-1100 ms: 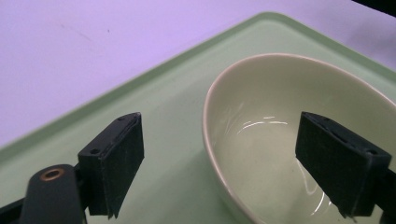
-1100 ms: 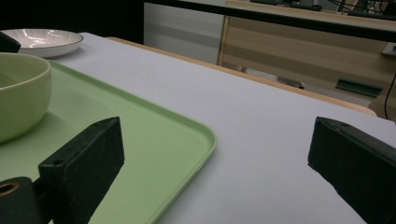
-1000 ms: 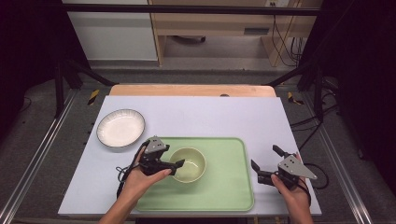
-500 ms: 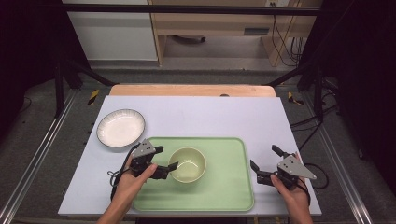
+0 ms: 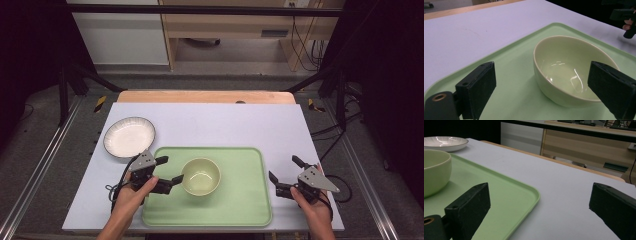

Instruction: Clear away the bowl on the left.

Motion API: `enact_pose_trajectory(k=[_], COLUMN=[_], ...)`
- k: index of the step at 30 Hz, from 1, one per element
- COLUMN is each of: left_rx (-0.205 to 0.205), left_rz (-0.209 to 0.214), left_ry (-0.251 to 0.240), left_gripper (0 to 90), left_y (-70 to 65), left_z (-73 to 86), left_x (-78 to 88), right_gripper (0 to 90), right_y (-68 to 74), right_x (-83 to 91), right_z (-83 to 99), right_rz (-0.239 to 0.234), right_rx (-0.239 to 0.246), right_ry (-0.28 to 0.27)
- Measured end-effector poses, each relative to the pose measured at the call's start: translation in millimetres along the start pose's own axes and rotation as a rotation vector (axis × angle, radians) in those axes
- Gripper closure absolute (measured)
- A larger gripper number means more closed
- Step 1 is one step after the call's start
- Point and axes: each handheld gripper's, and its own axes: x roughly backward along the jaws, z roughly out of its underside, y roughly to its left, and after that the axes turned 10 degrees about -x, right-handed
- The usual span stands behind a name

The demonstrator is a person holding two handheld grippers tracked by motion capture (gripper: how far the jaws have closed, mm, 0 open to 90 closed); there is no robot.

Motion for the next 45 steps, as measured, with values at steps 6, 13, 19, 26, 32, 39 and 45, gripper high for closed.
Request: enact_pose_trajectory(k=[6, 13, 19, 26, 32, 39, 45], left_rx=[0.005, -0.001, 0.008, 0.015, 0.011, -0.001, 0.000], left_rz=[-0.006, -0.018, -0.039, -0.067, -0.086, -0.111, -0.128], left_ry=[-0.010, -0.015, -0.022, -0.038, -0.045, -0.039, -0.037], left_gripper=[6.4, 5.2, 4.5, 4.7, 4.7, 4.9, 4.9], left_y=[3.2, 7.6, 12.6, 19.5, 24.2, 29.5, 34.0], left_z=[4.3, 8.1, 11.6, 16.1, 20.0, 25.1, 30.3], left_x=[7.7, 17.7, 26.2, 37.7, 44.8, 52.3, 58.4], right_gripper=[3.7, 3.6, 3.5, 3.5, 3.5, 3.5, 3.5], right_y=[-0.8, -0.8, -0.9, -1.0, -1.0, -0.9, -1.2], right_x=[0.7, 0.7, 1.0, 1.1, 1.2, 1.3, 1.5], right_z=[-0.6, -0.6, -0.7, -0.8, -1.0, -1.2, -1.2], right_rz=[0.001, 0.001, 0.003, 0.003, 0.002, 0.001, 0.002], right_rx=[-0.001, -0.003, -0.004, -0.006, -0.008, -0.009, -0.009], right_ry=[-0.006, -0.007, -0.008, -0.009, -0.011, -0.012, -0.013])
